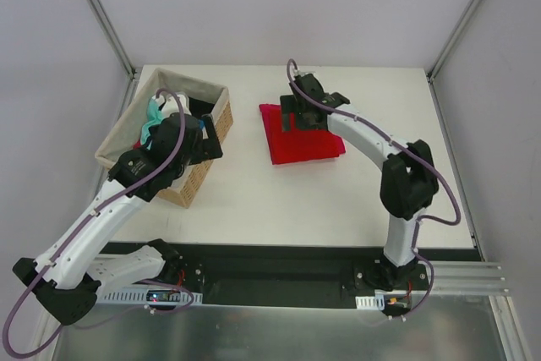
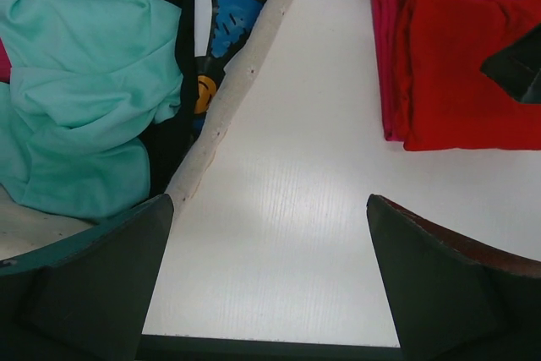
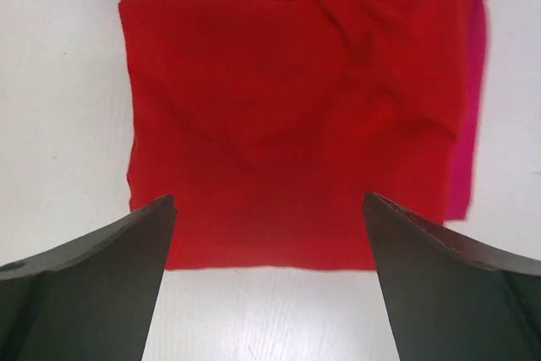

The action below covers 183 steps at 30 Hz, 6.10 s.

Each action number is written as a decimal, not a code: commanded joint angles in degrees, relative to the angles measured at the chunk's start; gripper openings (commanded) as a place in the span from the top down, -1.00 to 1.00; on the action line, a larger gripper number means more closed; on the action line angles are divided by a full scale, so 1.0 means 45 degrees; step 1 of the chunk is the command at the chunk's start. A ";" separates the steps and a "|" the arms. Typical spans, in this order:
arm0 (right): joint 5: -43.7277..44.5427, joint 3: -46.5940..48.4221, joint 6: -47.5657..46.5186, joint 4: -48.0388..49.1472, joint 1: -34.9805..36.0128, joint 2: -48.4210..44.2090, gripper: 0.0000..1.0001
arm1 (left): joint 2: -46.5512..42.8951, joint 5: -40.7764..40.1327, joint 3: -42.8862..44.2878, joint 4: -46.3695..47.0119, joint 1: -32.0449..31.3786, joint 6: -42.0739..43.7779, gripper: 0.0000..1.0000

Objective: Fold and stack the t-shirts
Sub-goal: Put the neatly folded tshirt into the corner of the board with the right arm, then grab crumpled tshirt from bin with the left arm

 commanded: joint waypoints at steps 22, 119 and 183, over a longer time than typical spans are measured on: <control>-0.1004 0.3055 0.0906 -0.2088 -0.1572 0.4791 -0.93 | 0.0239 -0.0270 0.0302 0.0070 0.1161 0.0375 -0.98; -0.2235 -0.0659 0.0614 -0.1600 -0.7099 0.1644 -0.93 | -0.0054 0.3618 0.0106 0.1183 0.3974 0.0863 -0.98; -0.2235 -0.3155 0.0691 -0.0955 -0.1242 -0.5814 -0.93 | 0.5004 0.7095 0.1437 0.2235 0.7900 0.2465 -0.99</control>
